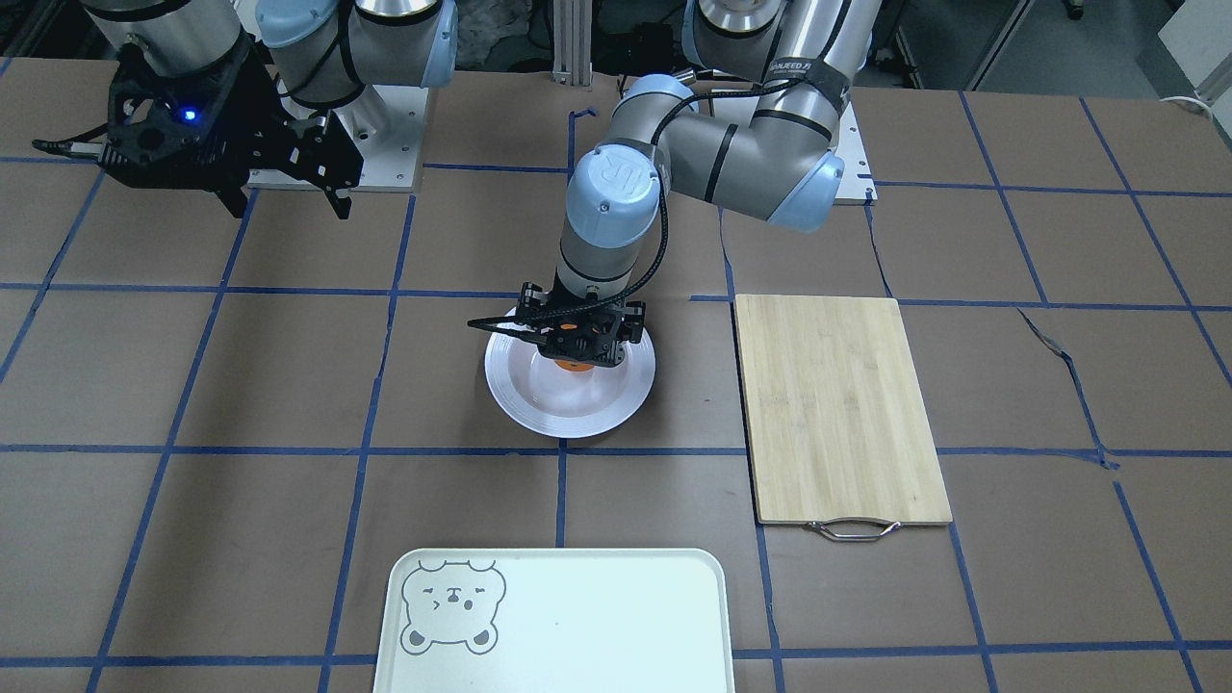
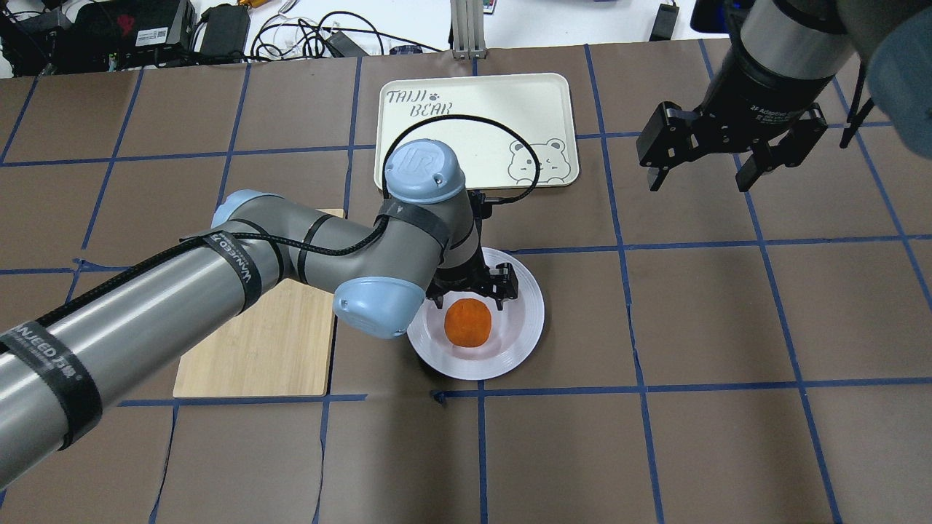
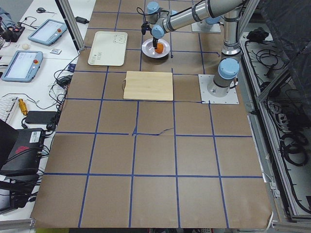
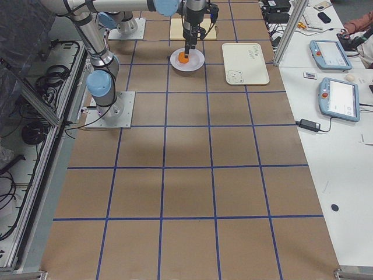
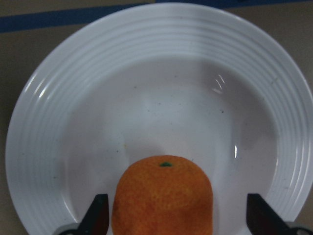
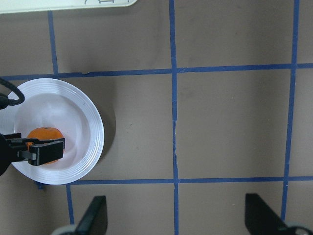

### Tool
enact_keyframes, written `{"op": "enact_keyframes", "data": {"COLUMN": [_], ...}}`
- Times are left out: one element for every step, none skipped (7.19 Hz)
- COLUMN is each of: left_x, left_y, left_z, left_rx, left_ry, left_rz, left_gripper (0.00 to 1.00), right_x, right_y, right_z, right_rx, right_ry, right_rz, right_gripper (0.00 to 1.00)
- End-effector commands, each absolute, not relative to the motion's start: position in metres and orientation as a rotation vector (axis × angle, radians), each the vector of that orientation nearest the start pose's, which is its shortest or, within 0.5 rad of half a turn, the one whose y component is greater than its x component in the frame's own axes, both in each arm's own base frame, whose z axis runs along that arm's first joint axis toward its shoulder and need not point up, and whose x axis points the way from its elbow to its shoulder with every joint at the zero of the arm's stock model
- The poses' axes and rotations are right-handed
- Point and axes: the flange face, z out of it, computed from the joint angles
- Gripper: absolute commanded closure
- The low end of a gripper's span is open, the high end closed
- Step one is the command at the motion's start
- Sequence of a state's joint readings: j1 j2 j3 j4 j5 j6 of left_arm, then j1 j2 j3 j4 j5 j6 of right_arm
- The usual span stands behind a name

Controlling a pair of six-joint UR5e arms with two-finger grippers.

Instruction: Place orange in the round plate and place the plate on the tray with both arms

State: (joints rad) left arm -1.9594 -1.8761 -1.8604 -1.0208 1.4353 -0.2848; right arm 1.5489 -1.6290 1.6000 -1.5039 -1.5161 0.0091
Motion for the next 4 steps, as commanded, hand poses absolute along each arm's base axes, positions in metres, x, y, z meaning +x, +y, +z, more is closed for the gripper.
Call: {"op": "enact_keyframes", "data": {"left_x": [-0.318, -0.297, -0.268, -0.23], "left_y": [-0.447, -0.446, -0.452, -0.466], "left_z": [0.317, 0.367, 0.413, 0.438], "left_rx": [0.12, 0.069, -0.021, -0.078], "left_ry": [3.226, 3.23, 3.239, 3.25], "left_rz": [0.193, 0.19, 0.159, 0.105], "left_gripper": [0.0, 0.0, 0.0, 0.0], "right_x": [0.122, 0.1, 0.077, 0.074], "right_y": [-0.473, -0.485, -0.498, -0.507], "right_z": [0.484, 0.472, 0.459, 0.446], "right_rx": [0.059, 0.126, 0.158, 0.091], "right_ry": [3.097, 3.075, 3.009, 2.941], "right_rz": [0.092, 0.123, 0.159, 0.167], "right_gripper": [0.0, 0.0, 0.0, 0.0]}}
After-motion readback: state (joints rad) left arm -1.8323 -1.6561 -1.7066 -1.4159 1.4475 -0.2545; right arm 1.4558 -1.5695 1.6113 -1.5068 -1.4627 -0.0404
